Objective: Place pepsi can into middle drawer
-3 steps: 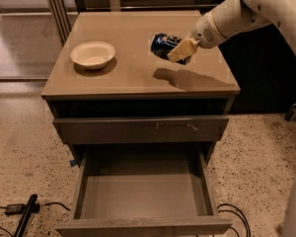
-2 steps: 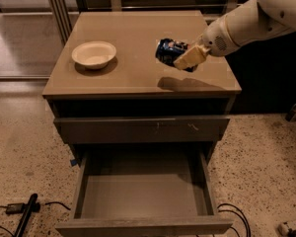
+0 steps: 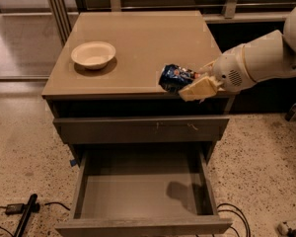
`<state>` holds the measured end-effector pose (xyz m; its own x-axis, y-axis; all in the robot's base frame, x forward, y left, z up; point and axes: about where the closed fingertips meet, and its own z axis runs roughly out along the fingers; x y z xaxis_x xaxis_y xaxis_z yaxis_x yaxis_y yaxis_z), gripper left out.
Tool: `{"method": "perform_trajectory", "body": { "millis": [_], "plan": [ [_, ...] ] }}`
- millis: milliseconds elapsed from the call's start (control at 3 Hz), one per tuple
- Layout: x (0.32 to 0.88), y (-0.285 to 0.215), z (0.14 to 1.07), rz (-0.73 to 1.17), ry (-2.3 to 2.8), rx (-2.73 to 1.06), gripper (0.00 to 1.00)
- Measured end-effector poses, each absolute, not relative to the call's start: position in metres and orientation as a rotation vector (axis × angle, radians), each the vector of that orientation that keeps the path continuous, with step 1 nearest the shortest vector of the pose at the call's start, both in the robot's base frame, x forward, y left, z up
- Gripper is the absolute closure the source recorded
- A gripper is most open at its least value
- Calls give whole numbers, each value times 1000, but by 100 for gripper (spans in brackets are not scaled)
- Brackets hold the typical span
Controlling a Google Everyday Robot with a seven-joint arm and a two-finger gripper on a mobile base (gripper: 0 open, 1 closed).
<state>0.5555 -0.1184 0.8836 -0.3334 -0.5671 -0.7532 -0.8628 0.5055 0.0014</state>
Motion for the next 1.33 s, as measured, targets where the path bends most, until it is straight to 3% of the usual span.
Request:
{"method": "perform_trajectory", "body": {
  "millis": [667,1333],
  "plan": [
    [547,-118,868,549,2066,-1175,100],
    [518,-77,796,697,2086,-1094,100]
  ]
}}
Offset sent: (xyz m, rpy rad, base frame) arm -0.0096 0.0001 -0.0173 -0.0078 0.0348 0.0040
